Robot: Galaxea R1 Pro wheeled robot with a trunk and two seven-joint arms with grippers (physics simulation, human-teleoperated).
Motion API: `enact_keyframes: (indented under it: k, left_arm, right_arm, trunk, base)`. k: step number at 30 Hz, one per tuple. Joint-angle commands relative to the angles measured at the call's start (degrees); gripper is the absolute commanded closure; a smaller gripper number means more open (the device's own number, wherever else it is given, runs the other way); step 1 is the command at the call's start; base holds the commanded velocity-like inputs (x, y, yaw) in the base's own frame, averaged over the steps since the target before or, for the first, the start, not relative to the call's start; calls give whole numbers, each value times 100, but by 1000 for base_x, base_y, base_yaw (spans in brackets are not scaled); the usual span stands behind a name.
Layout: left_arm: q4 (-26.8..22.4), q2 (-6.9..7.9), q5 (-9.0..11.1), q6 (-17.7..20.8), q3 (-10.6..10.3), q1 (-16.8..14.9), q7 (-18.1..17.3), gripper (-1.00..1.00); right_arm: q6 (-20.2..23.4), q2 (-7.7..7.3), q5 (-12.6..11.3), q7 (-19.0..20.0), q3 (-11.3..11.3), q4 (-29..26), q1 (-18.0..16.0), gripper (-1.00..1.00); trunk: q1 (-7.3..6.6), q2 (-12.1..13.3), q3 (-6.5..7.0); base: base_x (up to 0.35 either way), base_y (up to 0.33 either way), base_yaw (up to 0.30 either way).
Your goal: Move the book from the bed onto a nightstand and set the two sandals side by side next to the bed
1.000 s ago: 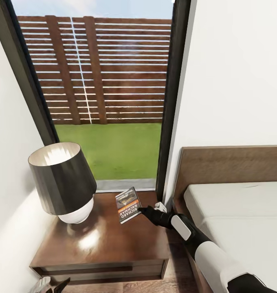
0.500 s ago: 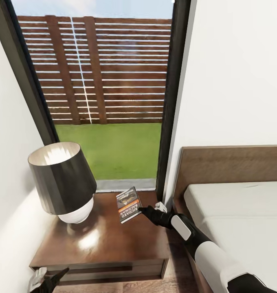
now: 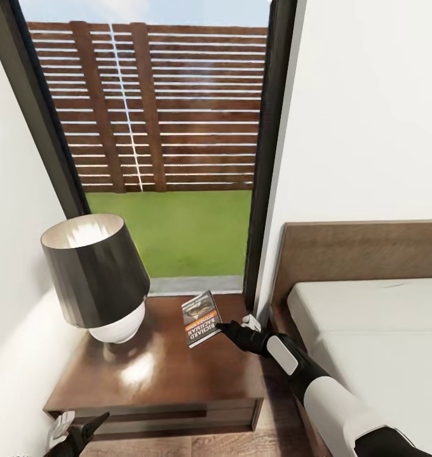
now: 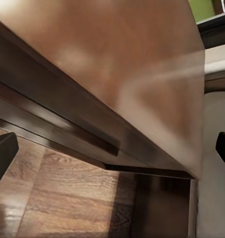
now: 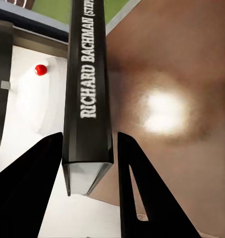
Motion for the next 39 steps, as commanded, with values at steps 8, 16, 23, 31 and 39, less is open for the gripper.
enact_keyframes:
  k: [8, 16, 23, 31, 39]
  left_arm:
    - [-11, 9, 66, 67, -27, -3, -28, -100]
    - [-13, 19, 68, 68, -25, -3, -30, -100]
    - [-13, 38, 69, 68, -24, -3, -30, -100]
    - [-13, 42, 69, 68, -24, -3, -30, -100]
    - [-13, 40, 69, 68, -24, -3, -30, -100]
  right_arm:
    - [16, -2, -21, -17, 9, -2, -4, 100]
    - [18, -2, -36, -389, 12, -7, -4, 100]
    - [16, -2, -51, -527, 12, -8, -4, 100]
    - [-6, -2, -58, -552, 10, -9, -4, 100]
    - [-10, -2, -59, -555, 9, -9, -4, 100]
  trunk:
    - [175, -325, -149]
    - [351, -646, -293]
    - [505, -926, -418]
    - [681, -1247, -562]
    - [856, -1568, -706]
  base:
    - [0, 0, 0]
    - [0, 0, 0]
    - [0, 0, 0]
    - [0, 0, 0]
    - [0, 0, 0]
